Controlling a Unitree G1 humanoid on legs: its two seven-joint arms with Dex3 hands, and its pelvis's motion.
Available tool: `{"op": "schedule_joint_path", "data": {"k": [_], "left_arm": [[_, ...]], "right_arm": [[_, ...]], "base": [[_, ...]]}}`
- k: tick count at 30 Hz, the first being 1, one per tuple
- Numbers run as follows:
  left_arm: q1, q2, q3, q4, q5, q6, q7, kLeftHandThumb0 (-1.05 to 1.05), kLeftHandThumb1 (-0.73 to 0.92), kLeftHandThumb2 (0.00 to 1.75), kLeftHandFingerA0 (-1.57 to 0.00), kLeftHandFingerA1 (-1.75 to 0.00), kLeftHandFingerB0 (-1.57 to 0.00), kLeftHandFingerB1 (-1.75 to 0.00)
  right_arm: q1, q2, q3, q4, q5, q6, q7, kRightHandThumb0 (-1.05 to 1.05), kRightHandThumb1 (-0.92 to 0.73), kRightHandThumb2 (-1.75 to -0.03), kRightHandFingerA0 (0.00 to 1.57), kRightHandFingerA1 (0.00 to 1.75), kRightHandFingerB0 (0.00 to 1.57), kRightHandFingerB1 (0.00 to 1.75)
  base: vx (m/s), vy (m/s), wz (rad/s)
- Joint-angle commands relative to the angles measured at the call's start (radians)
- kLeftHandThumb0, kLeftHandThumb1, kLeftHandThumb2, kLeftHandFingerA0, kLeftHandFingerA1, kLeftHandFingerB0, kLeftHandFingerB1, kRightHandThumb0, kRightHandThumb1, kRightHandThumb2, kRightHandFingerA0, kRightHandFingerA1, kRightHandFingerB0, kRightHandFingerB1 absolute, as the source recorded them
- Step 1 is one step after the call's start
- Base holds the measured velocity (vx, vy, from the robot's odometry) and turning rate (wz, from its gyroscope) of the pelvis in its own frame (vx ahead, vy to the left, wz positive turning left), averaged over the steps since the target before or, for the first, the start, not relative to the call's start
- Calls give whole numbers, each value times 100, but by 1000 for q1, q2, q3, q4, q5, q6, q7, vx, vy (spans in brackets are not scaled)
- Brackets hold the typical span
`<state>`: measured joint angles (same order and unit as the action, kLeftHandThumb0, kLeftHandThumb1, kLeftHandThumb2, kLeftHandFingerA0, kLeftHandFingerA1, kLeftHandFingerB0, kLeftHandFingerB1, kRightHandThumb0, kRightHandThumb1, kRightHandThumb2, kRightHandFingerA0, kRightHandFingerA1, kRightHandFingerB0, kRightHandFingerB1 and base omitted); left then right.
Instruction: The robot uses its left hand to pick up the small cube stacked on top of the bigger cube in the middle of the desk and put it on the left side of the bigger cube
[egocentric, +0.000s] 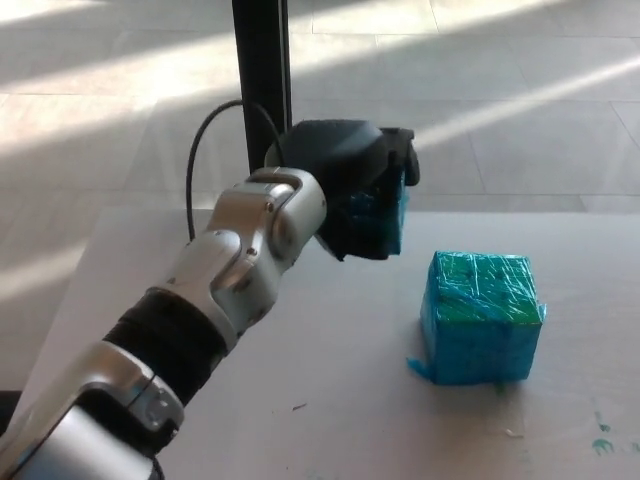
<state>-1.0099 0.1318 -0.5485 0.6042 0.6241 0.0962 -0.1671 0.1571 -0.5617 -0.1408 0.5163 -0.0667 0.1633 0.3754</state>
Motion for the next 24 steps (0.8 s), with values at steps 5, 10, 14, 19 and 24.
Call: {"op": "schedule_joint_path", "data": {"k": [5, 10, 14, 19, 24], "left_arm": [[196, 66, -11, -91, 26, 22, -36, -11, 65, 78, -91, -168, -74, -135], [270, 83, -26, -138, 41, -7, -24, -20, 67, 83, -77, -175, -69, -155], [304, 83, -40, -149, 61, 8, -27, -21, 69, 76, -74, -175, -67, -152], [325, 93, -52, -146, 87, 13, -24, -21, 70, 71, -74, -175, -64, -153], [337, 100, -75, -133, 129, 22, -17, -23, 67, 69, -76, -165, -75, -101]], "right_arm": [[-1, -15, -9, -16, 11, 44, 9, -36, -72, -62, 61, 55, 59, 40], [-10, -16, -10, -23, 11, 46, 12, -37, -71, -61, 59, 53, 57, 40], [-22, -9, -9, 0, 11, 41, 8, -36, -72, -61, 60, 53, 57, 40], [-22, -6, -17, 6, 18, 27, 7, -37, -71, -62, 60, 55, 57, 40], [-21, -6, -14, -20, 16, 53, 10, -37, -70, -62, 60, 55, 56, 40]], "base": [[0, 0, 0], [0, 0, 0], [0, 0, 0], [0, 0, 0], [0, 0, 0]]}}
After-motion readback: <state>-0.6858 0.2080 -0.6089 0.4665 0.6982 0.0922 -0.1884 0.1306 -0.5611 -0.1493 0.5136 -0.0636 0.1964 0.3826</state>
